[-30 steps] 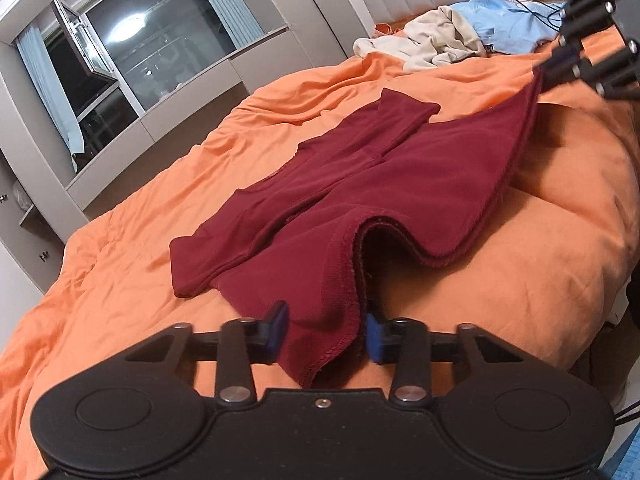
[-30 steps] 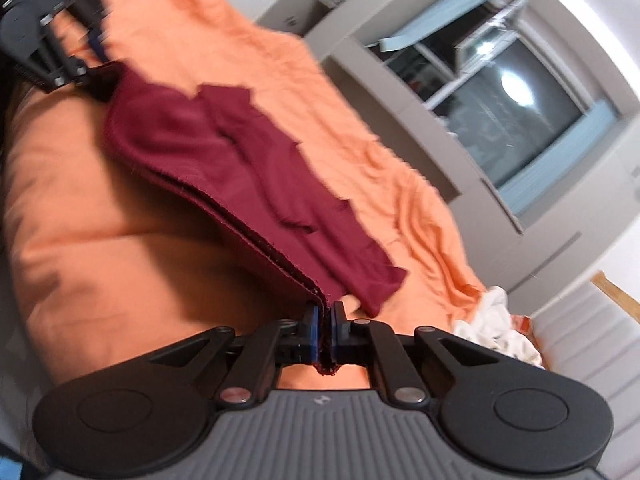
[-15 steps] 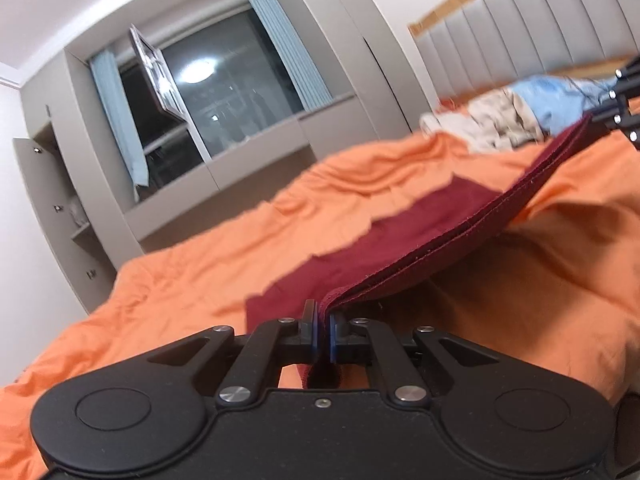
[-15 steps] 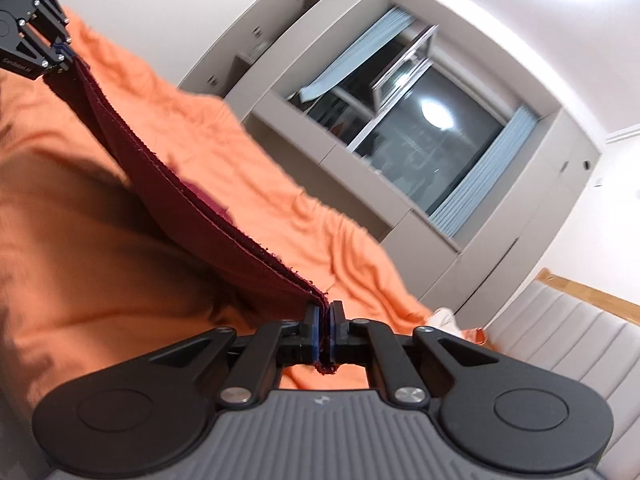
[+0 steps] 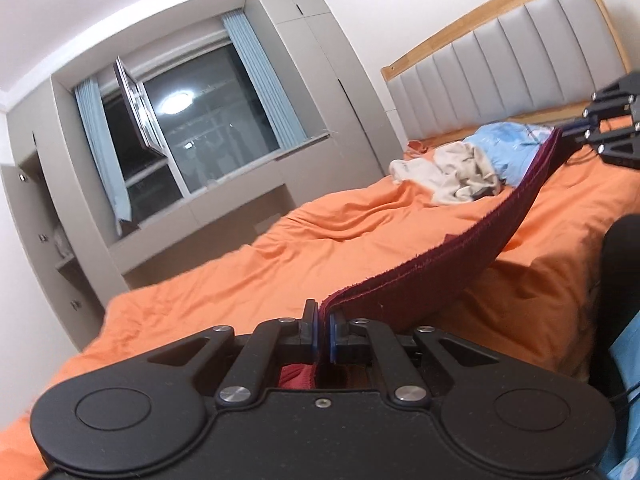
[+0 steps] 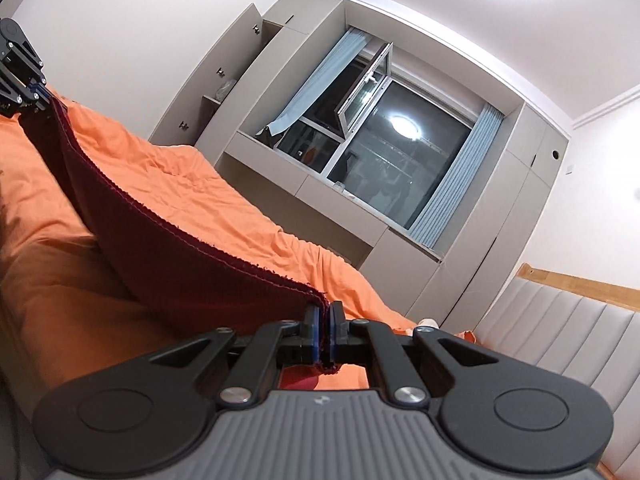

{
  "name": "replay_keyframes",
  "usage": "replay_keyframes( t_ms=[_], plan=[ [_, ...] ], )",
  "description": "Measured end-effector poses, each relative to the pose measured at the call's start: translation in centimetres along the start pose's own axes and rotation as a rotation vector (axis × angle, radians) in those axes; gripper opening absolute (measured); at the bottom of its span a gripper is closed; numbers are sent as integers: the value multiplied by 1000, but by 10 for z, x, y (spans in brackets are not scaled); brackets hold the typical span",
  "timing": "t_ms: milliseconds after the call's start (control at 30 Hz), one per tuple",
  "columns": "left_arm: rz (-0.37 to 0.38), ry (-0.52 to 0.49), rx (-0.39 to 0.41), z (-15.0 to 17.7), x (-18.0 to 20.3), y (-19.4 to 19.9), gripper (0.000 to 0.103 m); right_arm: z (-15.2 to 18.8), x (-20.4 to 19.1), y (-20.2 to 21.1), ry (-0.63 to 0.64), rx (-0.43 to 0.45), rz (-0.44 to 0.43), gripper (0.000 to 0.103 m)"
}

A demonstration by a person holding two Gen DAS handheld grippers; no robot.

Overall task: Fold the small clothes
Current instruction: 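Lift the hem with both tools and carry it over toward the collar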

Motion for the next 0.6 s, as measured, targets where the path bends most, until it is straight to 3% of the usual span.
replay_keyframes(
  t_ms=[167, 333, 600],
  plan=[
    [3, 39, 6, -5, -16, -27, 5, -8, 2, -49, 42, 28, 42, 5],
    [-64, 11, 15, -16, -34, -74, 5, -17, 0, -112, 28, 61, 113, 5],
    [-107, 12, -32, -31, -65, -180, 6, -13, 4, -234, -20, -15, 70, 5]
  ],
)
Point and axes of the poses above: each gripper's, at about its wrist camera, not at the fingertips, and y roughly against the way its jaws point, x to its right, z to its underside, the point moved 1 cm from there along -y, roughly the way its jaws point, and after that the axes turned 1 degree about -y, right-handed, at the moved point
